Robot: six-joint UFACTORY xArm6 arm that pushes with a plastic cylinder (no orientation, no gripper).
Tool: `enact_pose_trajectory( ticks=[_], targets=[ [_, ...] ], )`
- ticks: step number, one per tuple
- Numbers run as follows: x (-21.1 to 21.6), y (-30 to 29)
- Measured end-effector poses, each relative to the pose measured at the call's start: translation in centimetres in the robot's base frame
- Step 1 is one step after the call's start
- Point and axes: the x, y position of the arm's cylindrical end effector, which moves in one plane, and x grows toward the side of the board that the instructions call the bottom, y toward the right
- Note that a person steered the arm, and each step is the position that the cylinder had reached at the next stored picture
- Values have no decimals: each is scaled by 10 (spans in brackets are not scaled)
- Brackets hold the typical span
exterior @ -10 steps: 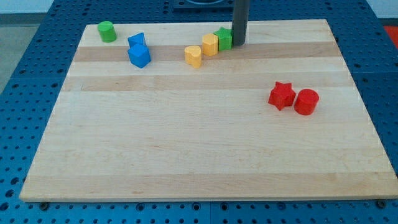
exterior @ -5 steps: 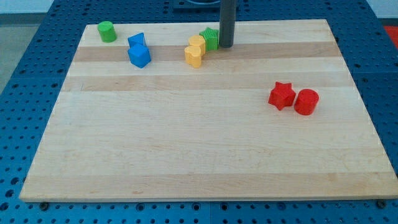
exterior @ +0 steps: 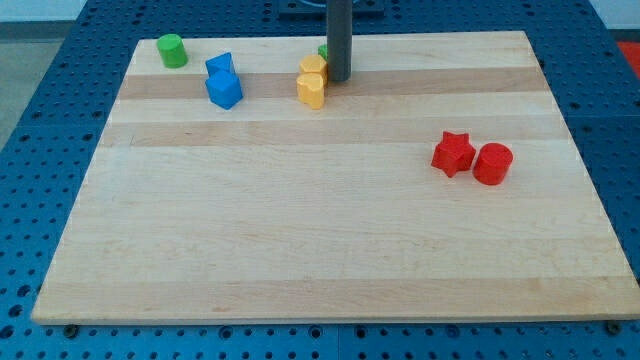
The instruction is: Slide the green star to the top center of the board
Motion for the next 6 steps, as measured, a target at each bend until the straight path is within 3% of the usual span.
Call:
enact_pose_trajectory(
  ticks=[3, 6],
  targets=[
    [-19, 0],
    [36, 43]
  ],
)
